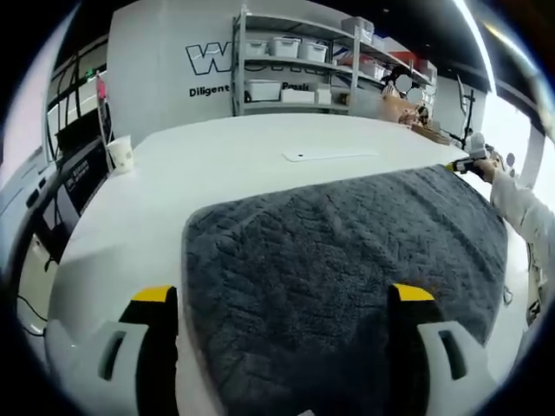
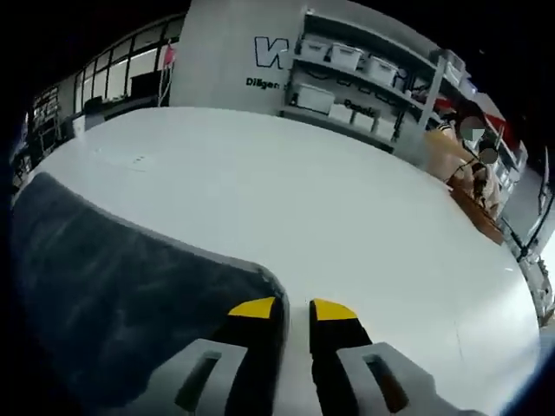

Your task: Open the folded towel by lifting each exposed corner and separating the folded layers until the towel lies flat within the target outline without major curled edges

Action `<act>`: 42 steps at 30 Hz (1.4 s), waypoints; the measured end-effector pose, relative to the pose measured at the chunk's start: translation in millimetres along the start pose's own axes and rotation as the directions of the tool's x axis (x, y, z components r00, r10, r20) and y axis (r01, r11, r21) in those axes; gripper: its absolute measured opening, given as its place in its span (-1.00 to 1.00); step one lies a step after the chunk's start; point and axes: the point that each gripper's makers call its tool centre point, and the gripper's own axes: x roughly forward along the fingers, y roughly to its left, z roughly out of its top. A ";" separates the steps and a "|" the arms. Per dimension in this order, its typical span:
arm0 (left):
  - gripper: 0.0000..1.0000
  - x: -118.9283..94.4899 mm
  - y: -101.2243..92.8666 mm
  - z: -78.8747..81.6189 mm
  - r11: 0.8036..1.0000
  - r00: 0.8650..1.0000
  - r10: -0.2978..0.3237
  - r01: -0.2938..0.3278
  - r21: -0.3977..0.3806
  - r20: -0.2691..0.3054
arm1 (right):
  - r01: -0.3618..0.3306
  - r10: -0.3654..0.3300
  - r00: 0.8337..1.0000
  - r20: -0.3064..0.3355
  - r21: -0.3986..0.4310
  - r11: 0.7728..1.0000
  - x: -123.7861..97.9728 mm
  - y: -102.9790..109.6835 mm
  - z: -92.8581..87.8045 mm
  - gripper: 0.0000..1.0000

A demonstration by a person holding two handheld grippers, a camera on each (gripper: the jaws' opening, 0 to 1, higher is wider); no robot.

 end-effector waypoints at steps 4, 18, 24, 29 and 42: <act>0.98 0.2 -1.6 1.0 1.000 1.000 -0.007 0.007 0.002 0.005 | 0.063 -0.064 0.998 -0.013 -0.030 0.998 -2.4 -9.3 1.6 -0.28; 0.90 -2.5 3.2 26.4 1.000 0.986 -0.026 0.028 -0.011 0.164 | 0.041 -0.039 0.998 0.055 -0.025 0.999 -25.4 1.6 28.5 0.06; 0.85 3.5 8.9 37.1 0.999 0.971 -0.043 0.048 -0.015 0.235 | -0.095 0.100 0.985 0.141 -0.040 0.995 -32.3 48.2 62.7 0.01; 0.73 9.4 9.2 43.6 0.997 0.958 -0.058 0.067 -0.023 0.281 | -0.206 0.221 0.955 0.199 -0.095 0.974 -44.8 97.7 89.3 -0.12; 0.64 15.5 20.2 34.1 1.000 0.972 0.009 -0.011 0.008 0.233 | -0.518 0.581 0.778 0.236 -0.281 0.808 -84.1 271.4 153.8 -0.30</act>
